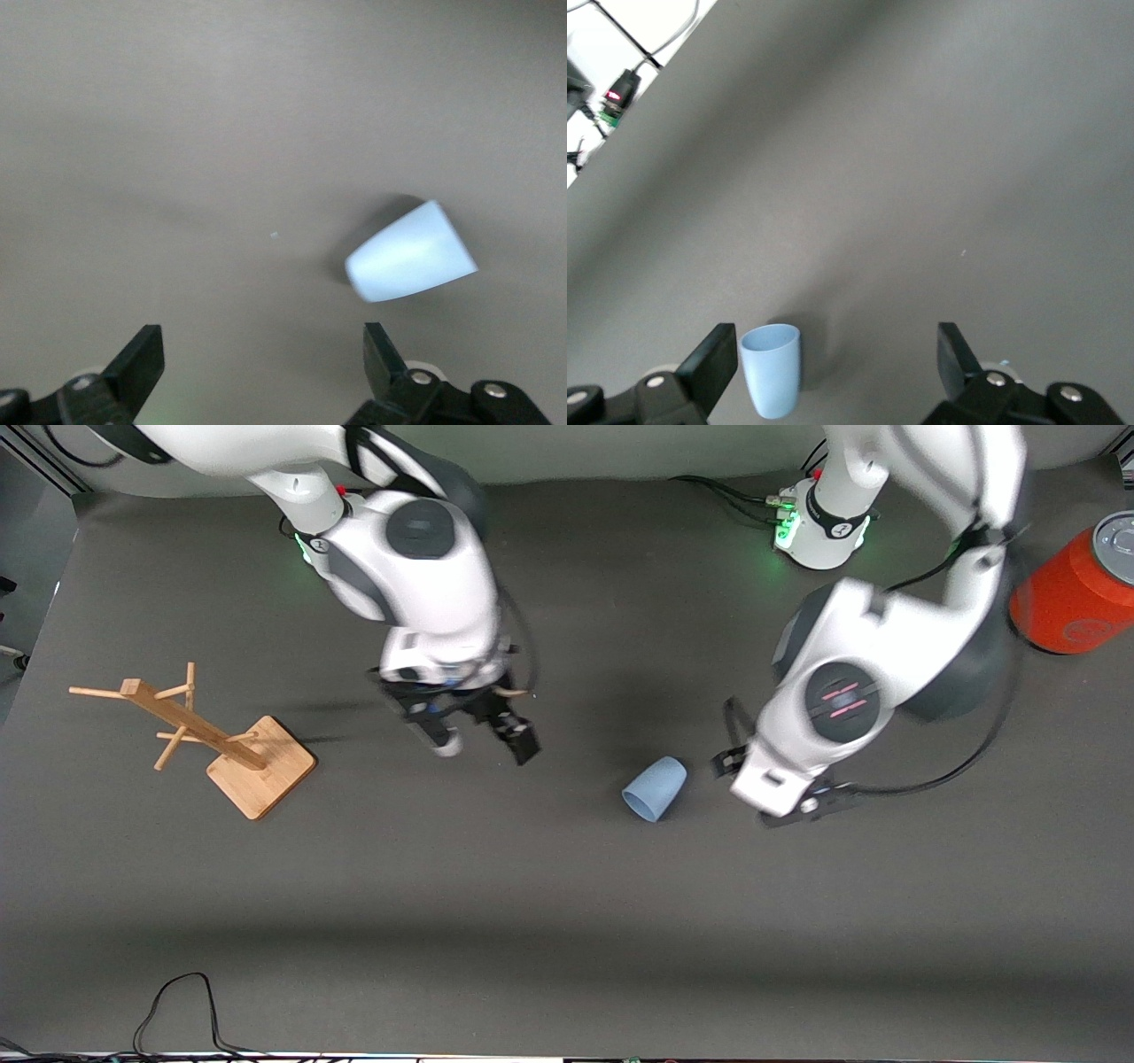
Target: Rotate and upright cup with both arms
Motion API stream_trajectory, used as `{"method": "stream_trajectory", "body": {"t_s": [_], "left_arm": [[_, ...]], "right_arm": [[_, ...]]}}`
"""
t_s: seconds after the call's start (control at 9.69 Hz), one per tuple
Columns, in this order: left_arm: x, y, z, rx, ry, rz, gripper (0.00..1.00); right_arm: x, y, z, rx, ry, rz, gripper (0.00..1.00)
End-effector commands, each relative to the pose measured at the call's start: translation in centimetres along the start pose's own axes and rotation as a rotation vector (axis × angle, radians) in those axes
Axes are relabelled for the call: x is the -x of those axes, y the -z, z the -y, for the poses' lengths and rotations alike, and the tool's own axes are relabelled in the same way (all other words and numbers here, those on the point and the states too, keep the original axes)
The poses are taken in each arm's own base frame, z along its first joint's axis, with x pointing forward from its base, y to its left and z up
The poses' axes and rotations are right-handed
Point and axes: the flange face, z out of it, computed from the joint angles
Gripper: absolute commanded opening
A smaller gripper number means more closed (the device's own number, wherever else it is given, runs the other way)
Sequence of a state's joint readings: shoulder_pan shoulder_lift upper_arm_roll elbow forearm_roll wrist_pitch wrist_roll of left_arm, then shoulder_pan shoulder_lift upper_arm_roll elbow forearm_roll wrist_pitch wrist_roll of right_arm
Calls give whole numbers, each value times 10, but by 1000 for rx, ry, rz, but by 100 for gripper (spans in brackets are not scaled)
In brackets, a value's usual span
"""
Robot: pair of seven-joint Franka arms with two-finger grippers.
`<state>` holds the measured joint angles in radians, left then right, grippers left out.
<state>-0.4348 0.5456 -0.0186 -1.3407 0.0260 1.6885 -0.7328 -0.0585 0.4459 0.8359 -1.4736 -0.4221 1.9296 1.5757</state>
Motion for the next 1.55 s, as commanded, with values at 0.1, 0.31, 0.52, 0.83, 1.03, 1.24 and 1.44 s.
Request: {"method": "stream_trajectory", "body": {"t_s": [0.1, 0.31, 0.52, 0.83, 1.03, 1.24, 1.44], "left_arm": [[-41, -49, -59, 48, 115, -69, 100], [-54, -111, -72, 36, 131, -54, 100], [-58, -165, -79, -1, 119, -32, 100], [-43, -196, -86, -103, 54, -20, 100], [-41, -192, -84, -115, 49, -9, 100], [-40, -187, -83, -127, 28, 6, 99], [-37, -174, -78, -145, 5, 27, 88]], "right_arm": [[-90, 56, -47, 9, 233, 46, 100], [-147, 78, -81, -9, 387, 56, 100], [-204, 100, -128, -49, 532, 96, 100], [-271, 112, -205, 11, 628, 136, 100], [-291, 114, -239, 33, 665, 148, 100], [-293, 122, -257, 48, 685, 180, 100], [-289, 121, -268, 48, 725, 195, 100]]}}
